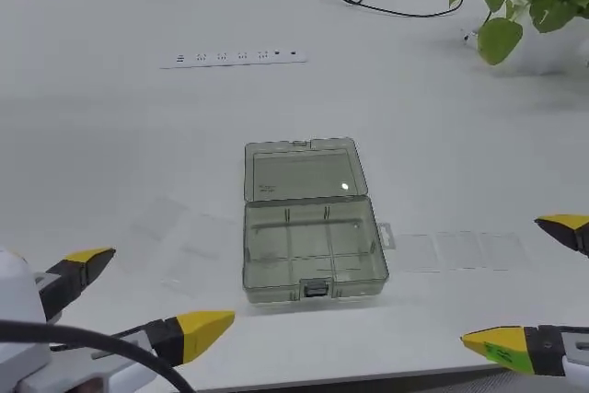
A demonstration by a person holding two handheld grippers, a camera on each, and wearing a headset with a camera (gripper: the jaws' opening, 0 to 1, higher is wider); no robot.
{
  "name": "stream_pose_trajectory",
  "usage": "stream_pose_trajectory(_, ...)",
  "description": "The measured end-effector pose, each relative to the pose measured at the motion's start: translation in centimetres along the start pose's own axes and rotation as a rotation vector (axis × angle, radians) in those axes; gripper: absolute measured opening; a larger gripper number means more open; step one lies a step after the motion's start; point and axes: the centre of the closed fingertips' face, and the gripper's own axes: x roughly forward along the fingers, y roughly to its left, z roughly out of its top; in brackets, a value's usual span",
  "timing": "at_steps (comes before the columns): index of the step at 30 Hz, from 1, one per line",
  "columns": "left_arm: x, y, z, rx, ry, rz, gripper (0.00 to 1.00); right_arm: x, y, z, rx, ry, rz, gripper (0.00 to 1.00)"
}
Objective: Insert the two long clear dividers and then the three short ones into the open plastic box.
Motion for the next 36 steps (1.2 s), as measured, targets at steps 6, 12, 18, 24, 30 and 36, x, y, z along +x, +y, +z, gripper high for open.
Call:
stream_pose_trajectory(6,0.2,-0.2,0.3,-0.001,-0.008,-0.004,0.98,0.2,0.0,-0.1,-0.001,0.007,0.008,1.00)
stream_pose_trajectory(12,0.5,-0.2,0.7,0.008,-0.008,-0.011,0.98,0.5,-0.3,0.0,-0.011,0.021,0.009,1.00)
stream_pose_trajectory(18,0.6,-0.1,0.9,0.018,-0.005,-0.016,0.98,0.8,-0.2,0.4,-0.019,0.021,0.018,1.00)
stream_pose_trajectory(24,0.8,0.1,0.3,0.046,0.029,-0.029,0.98,0.8,-0.2,0.2,-0.023,0.027,0.022,1.00)
stream_pose_trajectory(30,1.3,0.6,-0.7,0.054,0.063,-0.031,0.97,0.7,0.0,-0.1,-0.014,0.028,0.022,1.00)
stream_pose_trajectory(36,1.9,1.0,-0.9,0.066,0.083,-0.036,0.96,0.6,0.0,-0.3,-0.007,0.028,0.019,1.00)
